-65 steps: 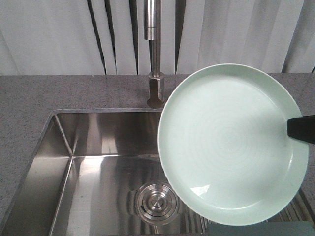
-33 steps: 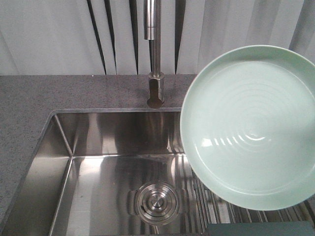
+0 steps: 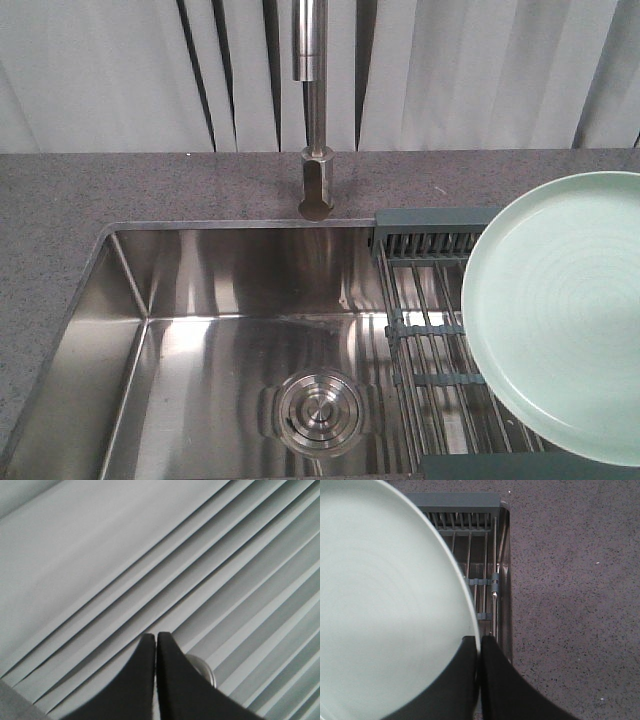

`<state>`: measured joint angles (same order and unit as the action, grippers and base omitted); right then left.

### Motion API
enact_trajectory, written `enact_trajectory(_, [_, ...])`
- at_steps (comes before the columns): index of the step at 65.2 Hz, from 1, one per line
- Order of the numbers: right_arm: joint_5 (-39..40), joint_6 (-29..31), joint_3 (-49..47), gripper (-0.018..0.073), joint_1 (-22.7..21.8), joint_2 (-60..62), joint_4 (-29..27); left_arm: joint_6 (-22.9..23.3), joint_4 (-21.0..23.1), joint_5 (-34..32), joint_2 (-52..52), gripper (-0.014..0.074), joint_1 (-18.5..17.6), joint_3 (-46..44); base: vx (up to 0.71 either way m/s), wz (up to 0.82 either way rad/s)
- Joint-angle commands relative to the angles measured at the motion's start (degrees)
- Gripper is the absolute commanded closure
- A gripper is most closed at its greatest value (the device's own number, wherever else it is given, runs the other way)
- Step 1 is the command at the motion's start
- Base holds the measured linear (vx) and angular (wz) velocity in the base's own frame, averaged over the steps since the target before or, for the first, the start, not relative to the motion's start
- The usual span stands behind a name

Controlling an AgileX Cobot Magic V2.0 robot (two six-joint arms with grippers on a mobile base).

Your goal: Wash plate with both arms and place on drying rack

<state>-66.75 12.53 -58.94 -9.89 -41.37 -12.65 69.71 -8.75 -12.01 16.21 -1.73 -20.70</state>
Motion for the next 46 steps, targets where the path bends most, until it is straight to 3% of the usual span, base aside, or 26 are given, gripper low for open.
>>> enact_trajectory(1, [3.4,0.0,-1.4,0.0566,-0.4,-0.1,-0.3,9.0,-12.2,-11.7,7.1,0.0603,-2.3,-1.9,0.0,0.0])
enact_trajectory(8, [3.3,0.1,-1.4,0.0566,-0.4,-0.1,-0.3,20.6,-26.0,-24.0,16.3,0.0603,-4.0,-2.4,0.0,0.0])
enact_trajectory(12, [3.3,0.2,-1.4,0.0566,-0.4,-0.1,-0.3,23.6,-29.7,-27.3,22.2,0.0603,-4.0,-3.4,0.0,0.0])
enact_trajectory(33, [3.3,0.9,-1.4,0.0566,-0.4,-0.1,-0.4,25.1,-37.0,-40.3,47.1,0.0585,-4.0,-14.7,0.0,0.0])
enact_trajectory(41, [3.3,0.9,-1.4,0.0566,-0.4,-0.1,-0.4,26.2,-40.0,-42.2,54.7,0.0519,-4.0,-19.9,0.0,0.0])
enact_trajectory(46, [3.3,1.2,-1.4,0.0566,-0.4,-0.1,-0.3,29.1,-43.9,-43.3,59.1,0.0433,-4.0,-23.1,0.0,0.0])
